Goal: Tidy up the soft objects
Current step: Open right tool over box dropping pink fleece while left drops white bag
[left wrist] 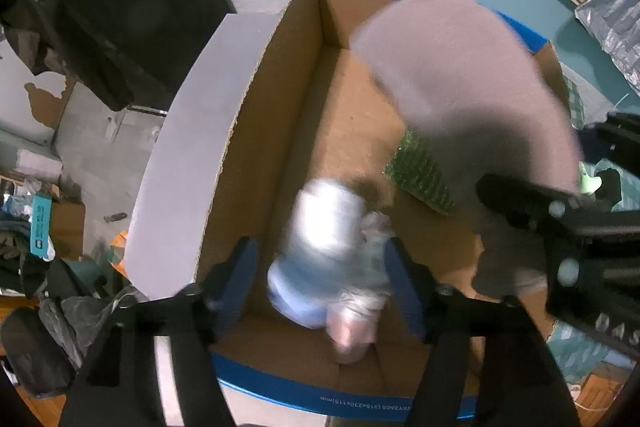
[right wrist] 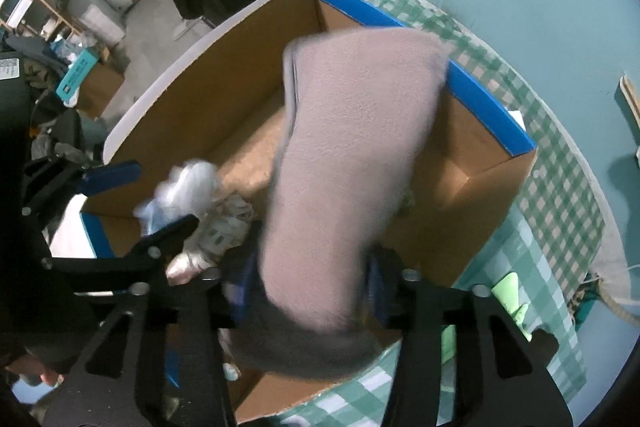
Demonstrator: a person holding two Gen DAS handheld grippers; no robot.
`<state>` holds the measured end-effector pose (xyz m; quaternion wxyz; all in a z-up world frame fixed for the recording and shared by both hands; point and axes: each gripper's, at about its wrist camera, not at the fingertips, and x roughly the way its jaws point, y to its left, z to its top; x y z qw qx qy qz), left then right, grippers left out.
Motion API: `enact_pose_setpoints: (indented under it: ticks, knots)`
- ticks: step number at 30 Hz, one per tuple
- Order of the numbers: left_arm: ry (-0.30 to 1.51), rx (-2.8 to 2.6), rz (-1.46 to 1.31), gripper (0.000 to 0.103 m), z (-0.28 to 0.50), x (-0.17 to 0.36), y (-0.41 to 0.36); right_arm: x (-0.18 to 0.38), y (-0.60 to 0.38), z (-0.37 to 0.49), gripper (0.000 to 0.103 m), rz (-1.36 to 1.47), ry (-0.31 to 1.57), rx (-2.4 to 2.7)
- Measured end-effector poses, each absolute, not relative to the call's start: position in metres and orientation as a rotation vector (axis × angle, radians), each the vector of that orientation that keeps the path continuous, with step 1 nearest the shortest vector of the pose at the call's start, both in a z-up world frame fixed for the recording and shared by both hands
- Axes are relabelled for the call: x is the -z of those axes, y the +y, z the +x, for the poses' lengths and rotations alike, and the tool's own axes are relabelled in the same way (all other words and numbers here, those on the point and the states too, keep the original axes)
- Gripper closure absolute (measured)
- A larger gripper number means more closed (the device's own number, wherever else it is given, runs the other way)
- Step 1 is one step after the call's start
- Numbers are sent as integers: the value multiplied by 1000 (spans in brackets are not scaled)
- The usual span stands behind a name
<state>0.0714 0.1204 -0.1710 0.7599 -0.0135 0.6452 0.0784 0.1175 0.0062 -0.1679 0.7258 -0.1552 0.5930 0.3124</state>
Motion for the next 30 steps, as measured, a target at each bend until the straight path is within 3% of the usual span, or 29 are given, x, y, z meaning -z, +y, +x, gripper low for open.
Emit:
enact_pose_setpoints:
  ticks: [1, 2, 30]
  knots:
    - [1401, -172, -27, 26, 71, 170, 121, 166, 6, 118, 37, -342, 1298, -686]
    - [1397, -174, -23, 25, 70, 169, 120, 164, 5, 118, 35, -342, 1286, -682]
    - [1303, -127, 17, 24, 52, 121, 68, 124, -83, 104, 32, -239, 1208, -617]
